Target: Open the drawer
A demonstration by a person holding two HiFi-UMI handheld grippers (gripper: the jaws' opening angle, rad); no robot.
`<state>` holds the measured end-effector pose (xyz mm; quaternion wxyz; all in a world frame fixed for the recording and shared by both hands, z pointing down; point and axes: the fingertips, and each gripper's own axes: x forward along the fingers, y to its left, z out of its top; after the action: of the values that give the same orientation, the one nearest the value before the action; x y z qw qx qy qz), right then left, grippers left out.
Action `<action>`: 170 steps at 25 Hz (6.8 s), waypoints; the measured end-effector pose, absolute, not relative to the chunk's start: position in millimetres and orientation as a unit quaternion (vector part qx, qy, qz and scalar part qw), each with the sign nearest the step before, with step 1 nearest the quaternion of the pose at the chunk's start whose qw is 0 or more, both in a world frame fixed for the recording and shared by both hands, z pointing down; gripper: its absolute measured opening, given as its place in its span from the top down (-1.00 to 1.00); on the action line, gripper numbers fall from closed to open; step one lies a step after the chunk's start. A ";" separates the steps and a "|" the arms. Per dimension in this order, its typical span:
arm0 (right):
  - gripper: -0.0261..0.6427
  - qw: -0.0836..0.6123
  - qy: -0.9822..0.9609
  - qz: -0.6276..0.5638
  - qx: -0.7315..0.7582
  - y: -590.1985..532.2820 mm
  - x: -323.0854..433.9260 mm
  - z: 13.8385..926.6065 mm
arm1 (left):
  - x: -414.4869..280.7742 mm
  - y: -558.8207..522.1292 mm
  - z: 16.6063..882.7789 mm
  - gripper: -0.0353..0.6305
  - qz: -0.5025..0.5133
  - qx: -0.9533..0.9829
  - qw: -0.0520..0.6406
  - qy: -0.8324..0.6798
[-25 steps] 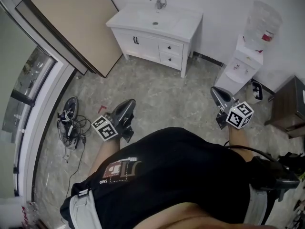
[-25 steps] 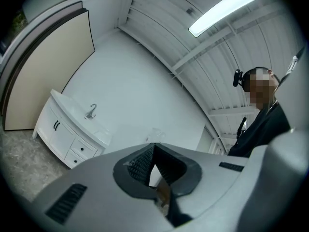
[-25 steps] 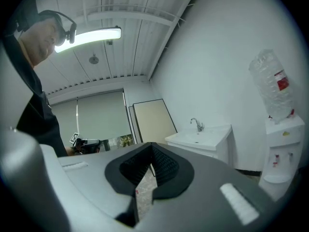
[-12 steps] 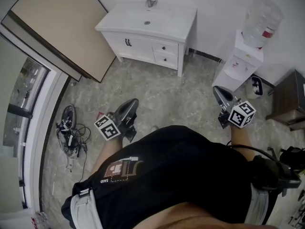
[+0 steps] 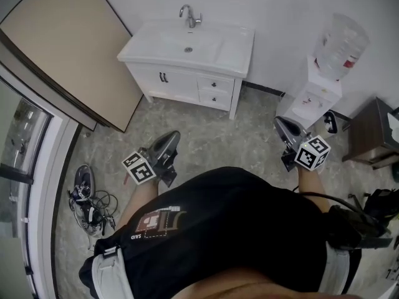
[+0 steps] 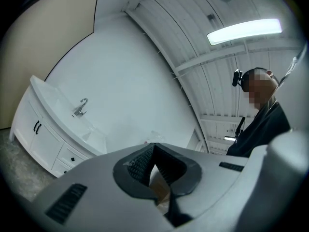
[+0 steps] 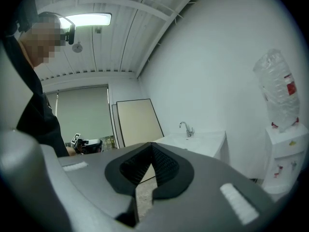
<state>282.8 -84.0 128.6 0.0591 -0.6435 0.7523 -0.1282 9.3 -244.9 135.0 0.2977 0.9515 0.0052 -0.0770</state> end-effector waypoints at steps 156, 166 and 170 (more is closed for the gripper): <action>0.95 -0.156 0.866 -0.276 -0.386 -528.9 435.7 794.9 | 494.8 -691.5 961.9 0.48 0.324 0.891 0.217 -0.234; 0.95 -0.156 0.869 -0.281 -0.375 -530.4 428.3 799.6 | 493.5 -691.1 960.5 0.48 0.319 0.892 0.230 -0.224; 0.95 -0.158 0.870 -0.281 -0.373 -532.5 428.4 799.0 | 489.3 -688.0 961.1 0.48 0.320 0.890 0.238 -0.222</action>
<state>428.4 -532.5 799.0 -0.1576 -0.3727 0.8704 -0.2807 489.3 -688.0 961.1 0.2379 0.8898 -0.2218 0.3201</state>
